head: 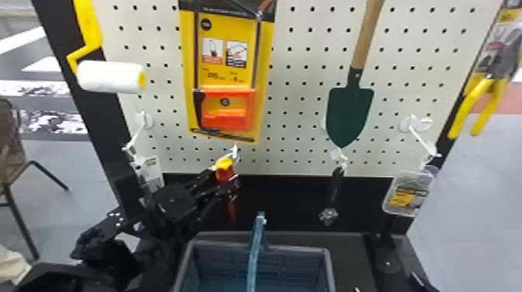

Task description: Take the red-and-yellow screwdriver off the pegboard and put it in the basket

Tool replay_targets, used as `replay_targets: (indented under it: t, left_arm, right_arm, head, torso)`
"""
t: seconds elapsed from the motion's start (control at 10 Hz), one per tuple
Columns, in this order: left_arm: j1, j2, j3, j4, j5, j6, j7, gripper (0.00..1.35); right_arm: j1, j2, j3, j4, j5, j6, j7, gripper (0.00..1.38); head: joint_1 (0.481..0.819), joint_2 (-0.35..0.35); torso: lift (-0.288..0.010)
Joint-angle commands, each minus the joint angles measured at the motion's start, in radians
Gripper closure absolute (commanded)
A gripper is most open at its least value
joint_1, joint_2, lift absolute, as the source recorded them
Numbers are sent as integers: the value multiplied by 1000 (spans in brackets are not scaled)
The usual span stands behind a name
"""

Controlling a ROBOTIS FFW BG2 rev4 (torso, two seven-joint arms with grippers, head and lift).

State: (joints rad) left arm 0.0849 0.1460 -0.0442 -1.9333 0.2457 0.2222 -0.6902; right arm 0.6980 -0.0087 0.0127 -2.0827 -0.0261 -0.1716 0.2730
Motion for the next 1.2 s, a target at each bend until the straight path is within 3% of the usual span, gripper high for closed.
replay_targets:
  t: [0.0, 0.4, 1.1]
  left_arm:
    - [17, -3, 7, -29, -2, 9, 3, 1104]
    - [45, -11, 20, -73, 15, 22, 9, 1104]
    - [167, -66, 96, -147, 34, 42, 18, 1104]
  right_arm:
    - [1, -1, 0, 3, 0, 0, 0, 206]
    - [1, 1, 0, 5, 0, 0, -2, 206]
    - [1, -1, 1, 5, 2, 1, -3, 206]
  head:
    - [549, 0]
    - [549, 0]
    - [549, 0]
  torso:
    - [-100]
    - [-100]
    - [-100]
